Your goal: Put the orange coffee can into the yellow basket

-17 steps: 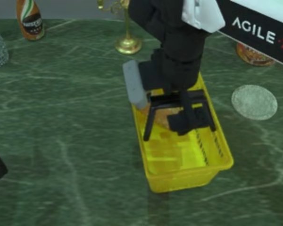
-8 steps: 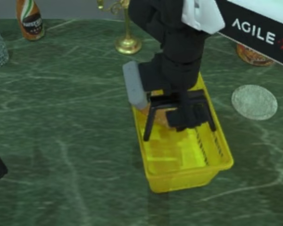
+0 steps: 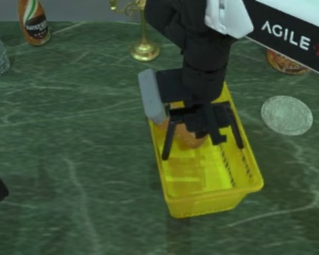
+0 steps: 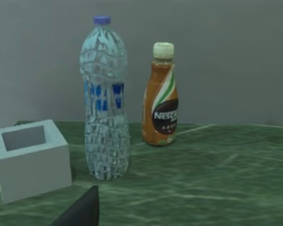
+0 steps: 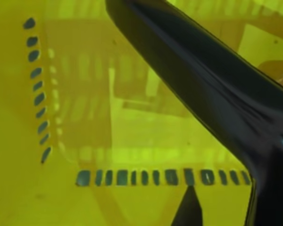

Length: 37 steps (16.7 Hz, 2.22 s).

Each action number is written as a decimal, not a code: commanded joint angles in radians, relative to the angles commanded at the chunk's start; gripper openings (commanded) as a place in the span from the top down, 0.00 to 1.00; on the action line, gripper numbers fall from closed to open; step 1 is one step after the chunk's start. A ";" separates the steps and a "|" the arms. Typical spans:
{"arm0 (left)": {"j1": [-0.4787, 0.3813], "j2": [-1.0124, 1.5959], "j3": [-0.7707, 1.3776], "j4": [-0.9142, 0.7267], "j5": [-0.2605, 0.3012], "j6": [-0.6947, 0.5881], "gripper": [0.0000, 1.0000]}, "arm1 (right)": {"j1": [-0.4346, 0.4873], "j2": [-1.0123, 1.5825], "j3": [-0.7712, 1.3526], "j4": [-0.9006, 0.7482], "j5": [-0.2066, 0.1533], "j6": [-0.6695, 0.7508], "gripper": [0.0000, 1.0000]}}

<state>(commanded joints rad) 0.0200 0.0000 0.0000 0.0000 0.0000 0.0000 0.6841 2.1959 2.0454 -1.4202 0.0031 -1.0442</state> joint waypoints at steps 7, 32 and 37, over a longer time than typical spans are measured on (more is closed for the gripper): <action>0.000 0.000 0.000 0.000 0.000 0.000 0.00 | 0.000 0.000 0.000 0.000 0.000 0.000 1.00; 0.000 0.000 0.000 0.000 0.000 0.000 0.00 | -0.001 0.001 0.004 -0.004 0.000 -0.001 1.00; 0.000 0.000 0.000 0.000 0.000 0.000 0.00 | -0.021 -0.008 0.127 -0.143 0.000 -0.027 1.00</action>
<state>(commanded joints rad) 0.0200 0.0000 0.0000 0.0000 0.0000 0.0000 0.6628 2.1875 2.1722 -1.5631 0.0029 -1.0716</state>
